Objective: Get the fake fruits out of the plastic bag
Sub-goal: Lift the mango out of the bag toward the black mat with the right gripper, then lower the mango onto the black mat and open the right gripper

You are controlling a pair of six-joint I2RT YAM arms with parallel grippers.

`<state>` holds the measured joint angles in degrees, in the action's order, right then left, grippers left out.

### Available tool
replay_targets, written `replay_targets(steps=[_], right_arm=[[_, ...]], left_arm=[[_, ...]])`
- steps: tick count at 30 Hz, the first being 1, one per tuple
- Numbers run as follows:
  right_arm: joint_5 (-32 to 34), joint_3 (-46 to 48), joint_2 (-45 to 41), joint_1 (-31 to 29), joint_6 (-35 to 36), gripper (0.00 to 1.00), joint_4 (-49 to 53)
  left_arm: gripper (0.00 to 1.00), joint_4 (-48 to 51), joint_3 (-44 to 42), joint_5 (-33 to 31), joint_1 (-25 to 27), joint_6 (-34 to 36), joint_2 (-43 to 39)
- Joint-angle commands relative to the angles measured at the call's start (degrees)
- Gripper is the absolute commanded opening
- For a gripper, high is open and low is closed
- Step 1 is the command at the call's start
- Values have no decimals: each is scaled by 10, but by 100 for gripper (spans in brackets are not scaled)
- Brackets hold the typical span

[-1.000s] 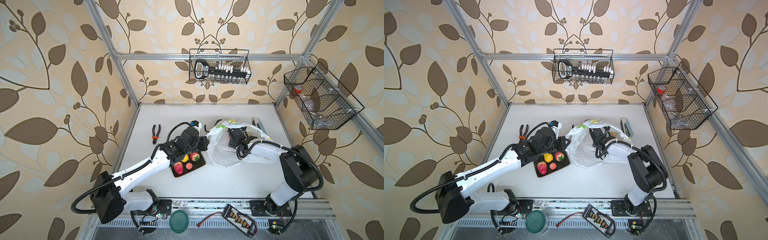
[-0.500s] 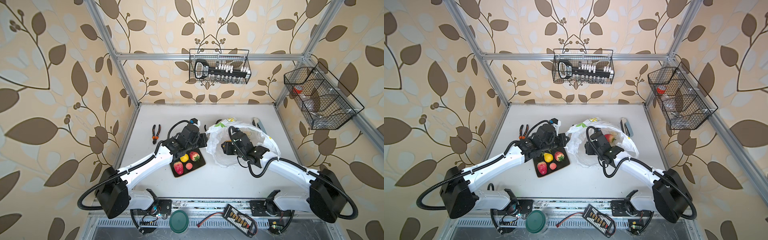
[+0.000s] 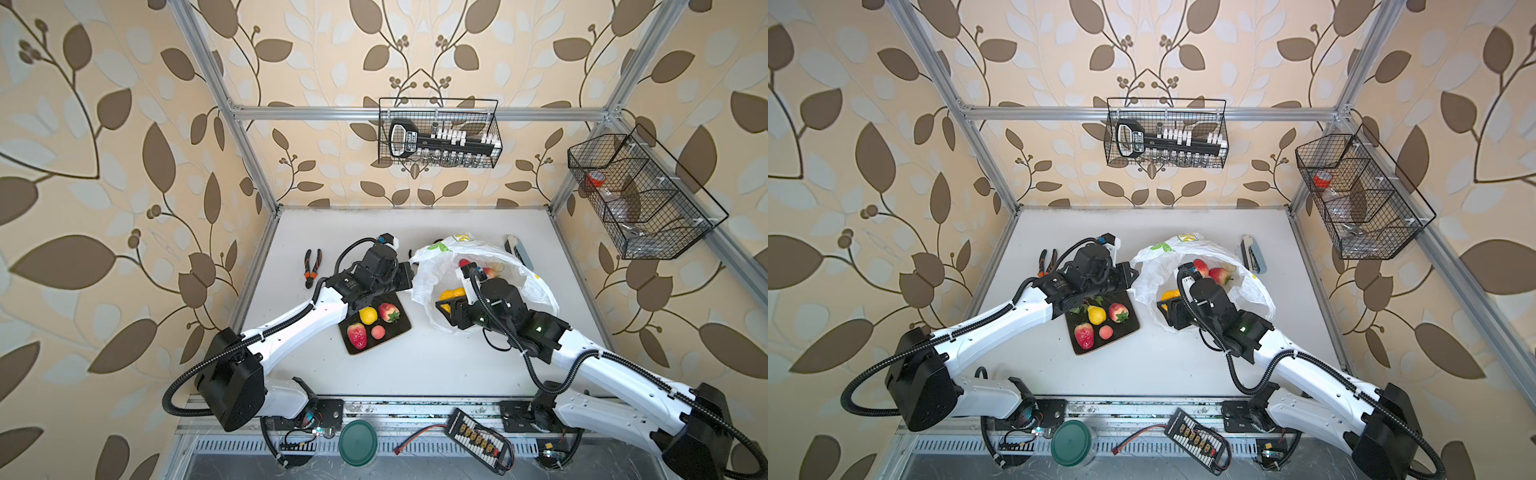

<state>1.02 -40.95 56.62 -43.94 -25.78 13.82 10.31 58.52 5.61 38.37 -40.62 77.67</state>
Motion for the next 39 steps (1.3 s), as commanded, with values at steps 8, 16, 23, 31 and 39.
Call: replay_targets(steps=[8, 16, 23, 31, 39], right_arm=[[42, -44, 19, -122, 55, 45, 4], [38, -92, 153, -172, 61, 45, -81], [42, -159, 285, -171, 55, 44, -129], [87, -209, 377, -151, 15, 41, -157], [100, -258, 452, -118, -21, 40, -177]], left_arm=[[0, -25, 40, 29, -39, 28, 14], [0, -14, 77, 54, -61, 48, 38], [0, -3, 105, 56, -70, 57, 45], [0, 6, 123, 54, -88, 63, 65], [0, 4, 134, 62, -105, 61, 84]])
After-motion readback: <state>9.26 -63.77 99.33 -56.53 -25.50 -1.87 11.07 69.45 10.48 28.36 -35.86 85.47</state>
